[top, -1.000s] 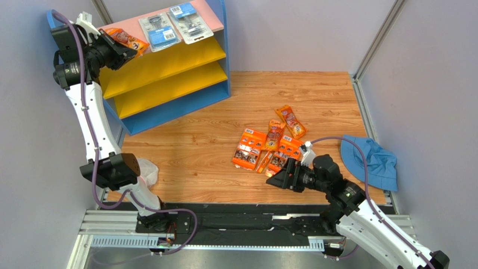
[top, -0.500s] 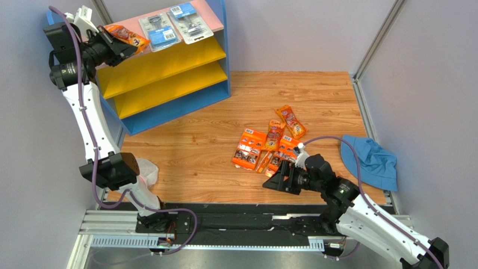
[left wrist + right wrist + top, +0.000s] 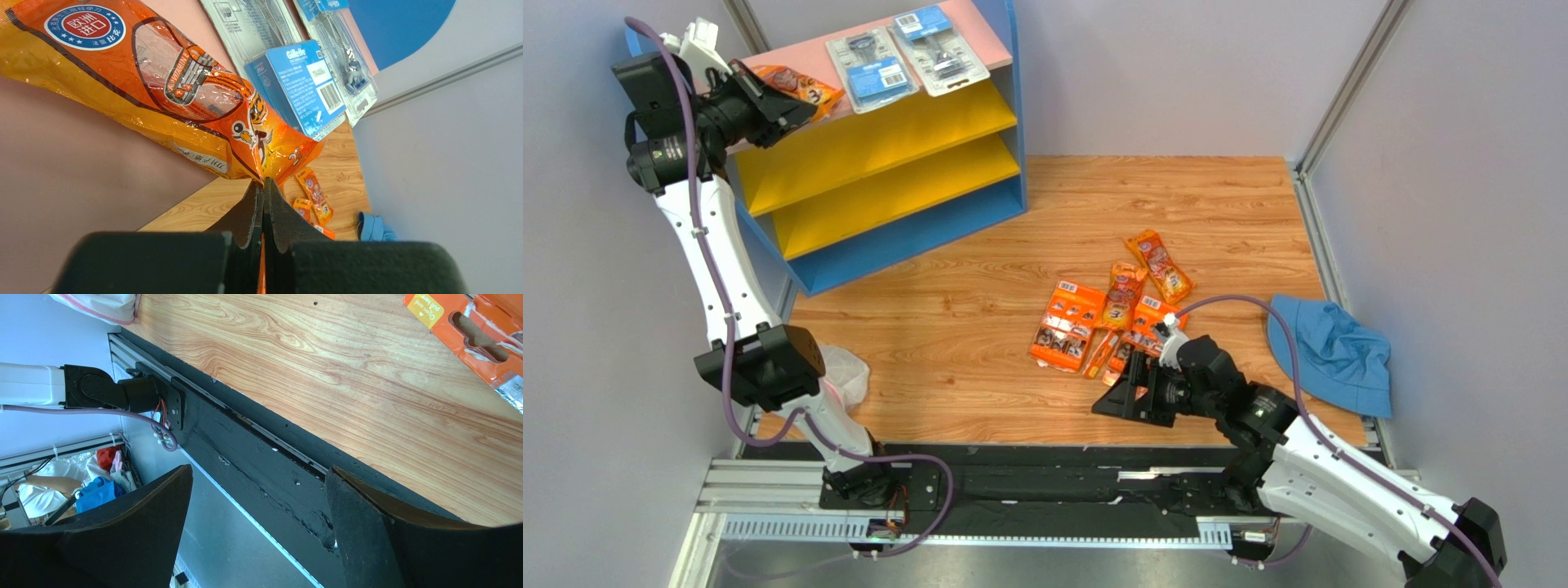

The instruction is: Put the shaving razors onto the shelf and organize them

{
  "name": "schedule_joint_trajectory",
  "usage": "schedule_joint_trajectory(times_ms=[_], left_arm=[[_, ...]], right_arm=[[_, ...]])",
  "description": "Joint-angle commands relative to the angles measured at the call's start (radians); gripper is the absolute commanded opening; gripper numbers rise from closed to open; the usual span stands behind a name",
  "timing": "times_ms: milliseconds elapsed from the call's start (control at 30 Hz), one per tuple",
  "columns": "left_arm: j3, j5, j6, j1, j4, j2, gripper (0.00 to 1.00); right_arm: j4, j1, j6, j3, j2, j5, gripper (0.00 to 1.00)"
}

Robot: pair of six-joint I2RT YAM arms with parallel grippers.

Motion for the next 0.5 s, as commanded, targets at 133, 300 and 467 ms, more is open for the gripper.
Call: schedule_joint_trajectory(times_ms=[133,300,467], left_arm=[[-0.029,0.068,-0.017,0.010,0.054,-0.001,0.00],[-0.057,0.102,-0.048,0.010,0.096,-0.003,0.00],[-0.063,0.091,-0.062,0.010,0.099,-0.007,0.22]], right_arm=[[0.069,0.026,0.011,0.047,0.017,0.032,0.83],[0.078,0.032,0.011,0.045,0.028,0.035,0.83],[0.080,0.038,0.012,0.045,0.031,0.040,0.83]])
